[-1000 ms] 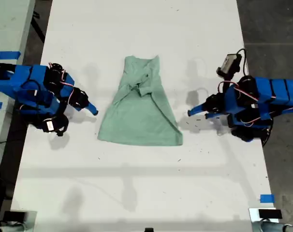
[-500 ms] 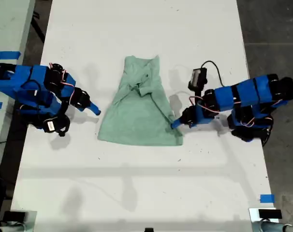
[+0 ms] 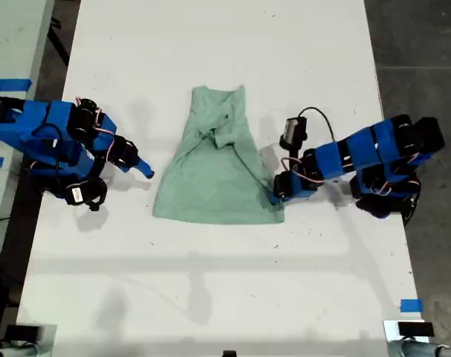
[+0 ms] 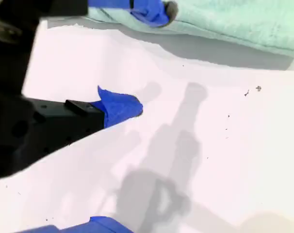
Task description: Fold tshirt
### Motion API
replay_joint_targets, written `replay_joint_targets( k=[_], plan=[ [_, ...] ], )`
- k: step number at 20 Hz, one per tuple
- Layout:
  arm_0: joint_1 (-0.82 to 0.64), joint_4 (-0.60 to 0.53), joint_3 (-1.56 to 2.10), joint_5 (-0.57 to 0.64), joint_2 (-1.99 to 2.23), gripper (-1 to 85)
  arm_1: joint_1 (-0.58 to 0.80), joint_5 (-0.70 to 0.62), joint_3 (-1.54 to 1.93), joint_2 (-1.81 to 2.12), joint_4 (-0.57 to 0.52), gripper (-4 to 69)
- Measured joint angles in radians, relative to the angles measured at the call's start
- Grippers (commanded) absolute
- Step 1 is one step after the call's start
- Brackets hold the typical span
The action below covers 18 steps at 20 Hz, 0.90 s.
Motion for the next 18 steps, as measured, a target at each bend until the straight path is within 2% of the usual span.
replay_joint_targets(
  k=[2,4,8,11,13,15,18],
  plan=[
    [0.0,0.0,0.0,0.0,0.0,21.4,0.0,0.0,0.002,-0.002,-0.005,-1.6],
    [0.0,0.0,0.0,0.0,0.0,21.3,-0.011,0.0,0.002,0.018,0.006,-1.6],
    [0.0,-0.009,0.003,0.0,0.0,21.3,-0.034,-0.005,0.011,0.267,0.23,-1.5],
    [0.0,-0.018,0.009,0.0,-0.005,21.2,-0.051,-0.012,-0.086,0.324,0.305,-1.5],
    [0.0,-0.026,0.009,0.0,-0.005,21.1,-0.051,-0.031,-0.23,0.259,0.287,-1.5],
    [0.0,-0.029,0.009,0.0,-0.009,21.1,-0.051,-0.041,-0.357,0.149,0.216,-1.5],
    [0.0,-0.038,0.009,0.0,-0.015,21.2,-0.037,-0.041,-0.46,-0.035,0.054,-1.5]
  ],
)
